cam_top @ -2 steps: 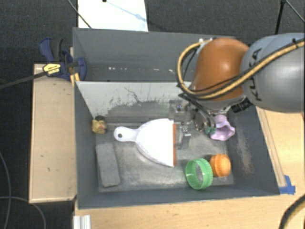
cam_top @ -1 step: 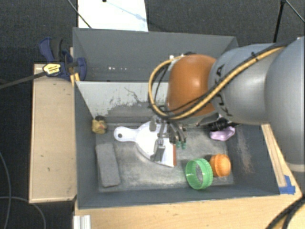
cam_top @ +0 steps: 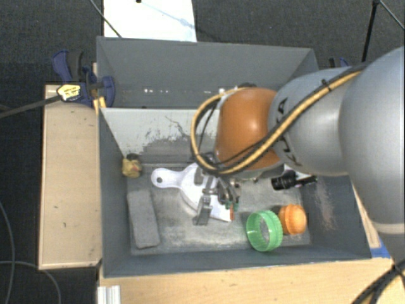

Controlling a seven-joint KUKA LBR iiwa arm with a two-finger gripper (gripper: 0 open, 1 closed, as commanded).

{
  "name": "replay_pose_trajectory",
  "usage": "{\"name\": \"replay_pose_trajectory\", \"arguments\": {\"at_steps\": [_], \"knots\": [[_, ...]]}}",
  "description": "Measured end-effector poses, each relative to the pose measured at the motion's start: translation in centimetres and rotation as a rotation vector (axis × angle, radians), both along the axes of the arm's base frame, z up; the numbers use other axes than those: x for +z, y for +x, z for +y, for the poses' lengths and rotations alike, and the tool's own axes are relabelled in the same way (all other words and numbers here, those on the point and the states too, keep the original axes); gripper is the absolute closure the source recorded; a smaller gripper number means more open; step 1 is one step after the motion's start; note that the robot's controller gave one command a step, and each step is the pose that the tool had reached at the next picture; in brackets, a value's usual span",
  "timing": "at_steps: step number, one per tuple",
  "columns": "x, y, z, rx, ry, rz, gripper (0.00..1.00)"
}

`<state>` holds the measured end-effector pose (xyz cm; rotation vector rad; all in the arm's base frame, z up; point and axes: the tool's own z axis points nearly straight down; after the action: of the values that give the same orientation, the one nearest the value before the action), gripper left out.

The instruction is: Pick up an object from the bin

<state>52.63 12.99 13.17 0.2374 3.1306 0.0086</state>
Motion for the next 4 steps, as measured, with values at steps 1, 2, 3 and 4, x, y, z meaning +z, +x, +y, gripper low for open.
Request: {"name": "replay_pose_trajectory", "arguments": {"at_steps": [1, 2, 3, 4], "knots": [[-0.3, 1.0, -3.0, 0.051, -0.005, 0.001, 0.00], [-2.8, 1.4, -4.5, 0.084, -0.005, -0.003, 0.00], [-6.3, 0.3, -6.2, 0.008, -0.005, 0.017, 1.00], [-6.3, 0.3, -6.2, 0.007, -0.004, 0.017, 1.00]]}}
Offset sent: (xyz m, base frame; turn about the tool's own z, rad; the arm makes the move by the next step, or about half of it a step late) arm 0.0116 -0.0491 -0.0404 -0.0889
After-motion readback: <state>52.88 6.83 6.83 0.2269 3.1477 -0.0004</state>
